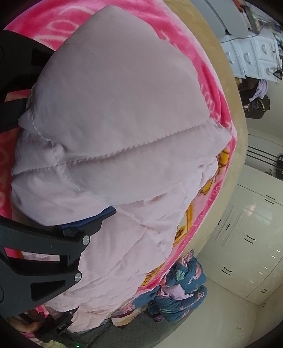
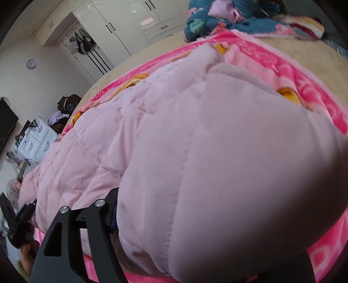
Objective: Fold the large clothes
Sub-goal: 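Open both tools and pull them back from the folded jacket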
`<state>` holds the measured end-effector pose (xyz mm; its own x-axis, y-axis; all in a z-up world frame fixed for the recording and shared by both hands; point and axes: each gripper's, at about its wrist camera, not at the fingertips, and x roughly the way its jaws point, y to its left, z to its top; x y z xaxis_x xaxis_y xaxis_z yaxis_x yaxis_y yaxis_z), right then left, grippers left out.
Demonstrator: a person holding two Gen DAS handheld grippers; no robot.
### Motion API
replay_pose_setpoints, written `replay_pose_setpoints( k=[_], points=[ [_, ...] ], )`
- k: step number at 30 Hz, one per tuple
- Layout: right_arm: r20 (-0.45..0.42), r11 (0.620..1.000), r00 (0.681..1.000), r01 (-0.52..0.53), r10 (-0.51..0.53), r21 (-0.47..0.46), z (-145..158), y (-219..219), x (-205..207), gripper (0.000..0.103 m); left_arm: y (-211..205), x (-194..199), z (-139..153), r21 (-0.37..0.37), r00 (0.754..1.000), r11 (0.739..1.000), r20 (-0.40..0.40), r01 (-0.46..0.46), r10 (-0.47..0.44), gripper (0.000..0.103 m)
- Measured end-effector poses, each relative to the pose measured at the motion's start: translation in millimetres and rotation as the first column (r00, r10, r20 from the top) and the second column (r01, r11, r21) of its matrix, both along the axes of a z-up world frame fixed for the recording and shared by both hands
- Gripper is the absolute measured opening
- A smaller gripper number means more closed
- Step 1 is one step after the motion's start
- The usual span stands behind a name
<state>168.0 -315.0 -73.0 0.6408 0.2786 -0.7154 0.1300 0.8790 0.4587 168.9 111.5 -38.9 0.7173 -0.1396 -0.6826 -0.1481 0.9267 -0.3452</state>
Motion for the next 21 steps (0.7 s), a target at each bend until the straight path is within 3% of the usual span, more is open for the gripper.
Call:
replay_pose_setpoints(
  k=[6, 10, 12, 18, 21],
  points=[
    [-0.024, 1.000, 1.000, -0.008, 0.009, 0.027, 6, -13, -19, 0.087, 7, -6, 0, -0.038, 1.000, 0.999, -0.018, -0.003, 0.002, 0.065],
    [-0.021, 1.000, 1.000, -0.011, 0.011, 0.017, 12, -21, -36, 0.093, 15, -16, 2, -0.066, 0.999, 0.998, -0.028, -0.019, 0.017, 0.081],
    [-0.018, 1.000, 1.000, 0.000, 0.000, -0.003, 15, -24, -45, 0.099, 19, -25, 5, -0.045, 0.999, 0.998, -0.026, -0.045, 0.043, 0.094],
    [0.036, 0.996, 0.999, 0.042, -0.040, -0.081, 32, -36, -69, 0.099, 32, -47, 16, -0.032, 0.997, 0.997, -0.011, -0.074, 0.074, 0.094],
    [0.081, 0.992, 0.994, 0.081, -0.073, -0.100, 44, -45, -82, 0.099, 35, -62, 27, 0.011, 0.993, 0.994, 0.018, -0.113, 0.113, 0.094]
  ],
)
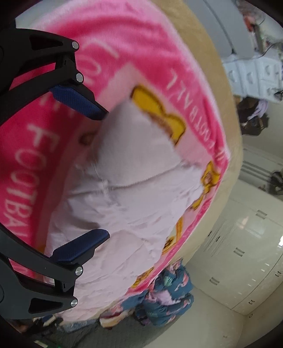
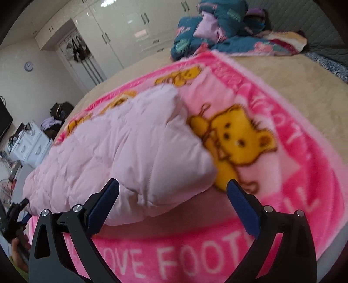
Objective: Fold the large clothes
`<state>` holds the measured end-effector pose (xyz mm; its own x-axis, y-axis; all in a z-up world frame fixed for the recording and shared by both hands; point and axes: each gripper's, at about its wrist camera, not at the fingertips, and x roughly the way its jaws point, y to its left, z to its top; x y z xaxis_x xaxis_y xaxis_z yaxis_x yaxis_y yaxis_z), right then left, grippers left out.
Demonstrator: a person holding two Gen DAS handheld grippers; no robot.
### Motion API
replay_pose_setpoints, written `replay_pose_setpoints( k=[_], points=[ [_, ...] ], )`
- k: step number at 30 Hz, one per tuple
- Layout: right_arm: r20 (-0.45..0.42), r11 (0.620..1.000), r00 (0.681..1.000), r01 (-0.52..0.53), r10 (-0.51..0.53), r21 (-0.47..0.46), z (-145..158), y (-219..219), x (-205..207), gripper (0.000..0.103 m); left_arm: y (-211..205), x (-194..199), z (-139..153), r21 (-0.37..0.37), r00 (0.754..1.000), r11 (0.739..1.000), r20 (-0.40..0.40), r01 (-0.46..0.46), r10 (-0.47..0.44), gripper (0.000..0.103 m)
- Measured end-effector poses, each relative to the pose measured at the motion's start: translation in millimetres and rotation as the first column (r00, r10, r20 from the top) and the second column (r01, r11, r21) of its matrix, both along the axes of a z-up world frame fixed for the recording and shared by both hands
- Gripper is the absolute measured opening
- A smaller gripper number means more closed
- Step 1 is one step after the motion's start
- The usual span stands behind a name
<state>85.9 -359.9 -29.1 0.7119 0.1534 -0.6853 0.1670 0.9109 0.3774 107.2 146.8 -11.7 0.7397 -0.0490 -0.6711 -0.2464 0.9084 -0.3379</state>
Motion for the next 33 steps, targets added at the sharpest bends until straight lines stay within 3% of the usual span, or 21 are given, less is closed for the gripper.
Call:
replay_pose_setpoints(
  k=[9, 17, 25, 33],
  points=[
    [0.105, 0.998, 0.994, -0.009, 0.016, -0.069, 31, 0, -27, 0.099, -8, -45, 52, 0.127, 0.993, 0.992, 0.114, -0.030, 0.015, 0.094],
    [0.207, 0.982, 0.970, -0.092, 0.126, -0.168, 69, 35, -46, 0.099, -33, -68, 78, 0.174, 0.984, 0.985, 0.175, 0.003, -0.034, 0.094],
    [0.243, 0.961, 0.938, -0.202, 0.245, -0.188, 90, 69, -63, 0.099, -73, -83, 84, 0.212, 0.976, 0.974, 0.185, 0.077, -0.118, 0.094],
    [0.225, 0.929, 0.914, -0.287, 0.339, -0.235, 91, 104, -79, 0.099, -109, -88, 66, 0.217, 0.968, 0.960, 0.137, 0.177, -0.209, 0.094]
  ],
)
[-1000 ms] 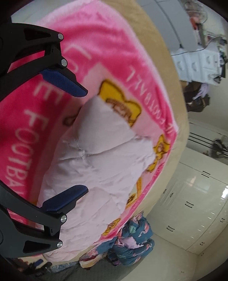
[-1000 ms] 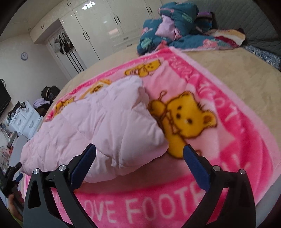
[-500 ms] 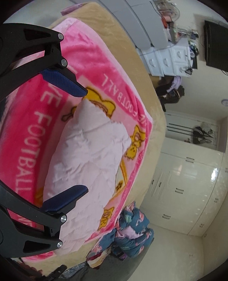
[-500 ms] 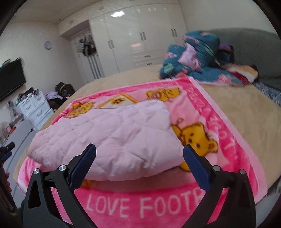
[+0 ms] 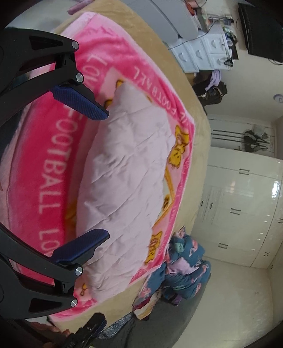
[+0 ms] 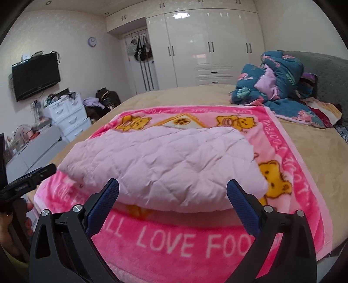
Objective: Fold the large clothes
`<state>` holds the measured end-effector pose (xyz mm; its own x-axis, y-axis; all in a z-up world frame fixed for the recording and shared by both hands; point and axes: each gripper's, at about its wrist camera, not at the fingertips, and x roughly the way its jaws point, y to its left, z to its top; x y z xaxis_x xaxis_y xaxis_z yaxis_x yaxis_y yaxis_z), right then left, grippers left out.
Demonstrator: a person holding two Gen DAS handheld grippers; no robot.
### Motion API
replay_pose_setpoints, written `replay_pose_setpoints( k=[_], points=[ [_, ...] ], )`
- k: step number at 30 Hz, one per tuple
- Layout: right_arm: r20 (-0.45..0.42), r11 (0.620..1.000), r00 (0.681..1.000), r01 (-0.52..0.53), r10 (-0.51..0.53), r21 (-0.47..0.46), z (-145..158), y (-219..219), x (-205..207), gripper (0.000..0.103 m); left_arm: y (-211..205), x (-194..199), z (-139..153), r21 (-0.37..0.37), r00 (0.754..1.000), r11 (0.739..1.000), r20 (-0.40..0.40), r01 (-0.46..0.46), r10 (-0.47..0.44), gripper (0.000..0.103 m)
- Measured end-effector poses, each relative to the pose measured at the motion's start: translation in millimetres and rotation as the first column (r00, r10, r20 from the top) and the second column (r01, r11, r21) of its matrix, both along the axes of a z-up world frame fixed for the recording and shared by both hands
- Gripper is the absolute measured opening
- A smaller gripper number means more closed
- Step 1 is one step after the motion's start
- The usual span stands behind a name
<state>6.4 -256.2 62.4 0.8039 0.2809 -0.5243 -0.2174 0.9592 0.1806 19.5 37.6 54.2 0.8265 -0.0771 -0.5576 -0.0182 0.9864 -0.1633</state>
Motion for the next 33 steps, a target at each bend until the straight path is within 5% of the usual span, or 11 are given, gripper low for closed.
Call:
replay_pose_setpoints(
  k=[14, 33],
  points=[
    [-0.090, 1.000, 0.996, -0.002, 0.003, 0.002, -31, 17, 0, 0.099, -19, -4, -5, -0.010, 0.999, 0.999, -0.020, 0.048, -0.048, 0.094],
    [-0.089, 1.000, 0.996, -0.006, 0.007, 0.003, -36, 16, 5, 0.099, -19, -1, -8, -0.017, 0.997, 0.998, -0.054, 0.059, -0.060, 0.094]
  ],
)
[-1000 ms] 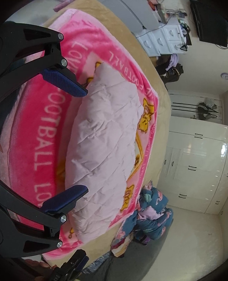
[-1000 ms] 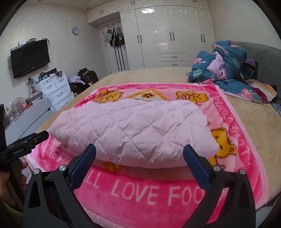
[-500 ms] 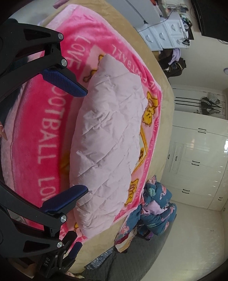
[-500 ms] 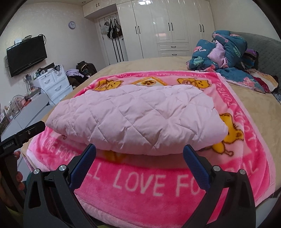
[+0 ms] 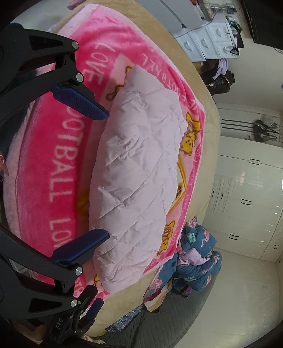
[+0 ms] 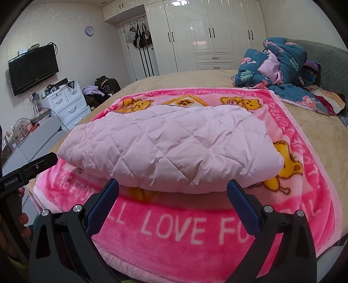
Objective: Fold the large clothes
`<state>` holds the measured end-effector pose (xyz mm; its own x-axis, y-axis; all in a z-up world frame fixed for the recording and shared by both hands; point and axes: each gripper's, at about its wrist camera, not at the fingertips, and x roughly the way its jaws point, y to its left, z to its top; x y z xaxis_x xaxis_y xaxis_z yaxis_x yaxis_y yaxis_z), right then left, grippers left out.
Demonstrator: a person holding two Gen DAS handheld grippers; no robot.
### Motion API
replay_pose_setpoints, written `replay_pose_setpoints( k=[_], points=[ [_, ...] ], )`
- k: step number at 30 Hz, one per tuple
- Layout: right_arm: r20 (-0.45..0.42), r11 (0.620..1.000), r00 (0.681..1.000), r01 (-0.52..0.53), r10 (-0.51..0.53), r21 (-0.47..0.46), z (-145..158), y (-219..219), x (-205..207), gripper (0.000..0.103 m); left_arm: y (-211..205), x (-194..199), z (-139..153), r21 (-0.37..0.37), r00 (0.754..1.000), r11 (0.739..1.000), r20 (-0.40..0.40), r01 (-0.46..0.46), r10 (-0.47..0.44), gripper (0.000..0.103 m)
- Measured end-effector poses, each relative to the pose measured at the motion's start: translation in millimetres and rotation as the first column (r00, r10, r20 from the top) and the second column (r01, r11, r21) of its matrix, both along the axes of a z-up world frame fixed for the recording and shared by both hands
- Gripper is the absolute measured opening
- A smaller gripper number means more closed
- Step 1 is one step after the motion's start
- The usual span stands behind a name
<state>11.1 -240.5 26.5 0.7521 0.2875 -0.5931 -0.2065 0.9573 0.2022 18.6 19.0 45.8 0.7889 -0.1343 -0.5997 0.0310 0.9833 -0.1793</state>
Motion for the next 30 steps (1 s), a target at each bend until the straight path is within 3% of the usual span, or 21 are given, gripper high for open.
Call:
replay_pose_setpoints(
  k=[30],
  points=[
    [0.001, 1.000, 1.000, -0.002, 0.002, -0.002, 1.8, 1.0, -0.6, 0.099, 3.4, -1.1, 0.7, 0.019, 1.000, 1.000, -0.005, -0.020, 0.020, 0.094]
  ],
)
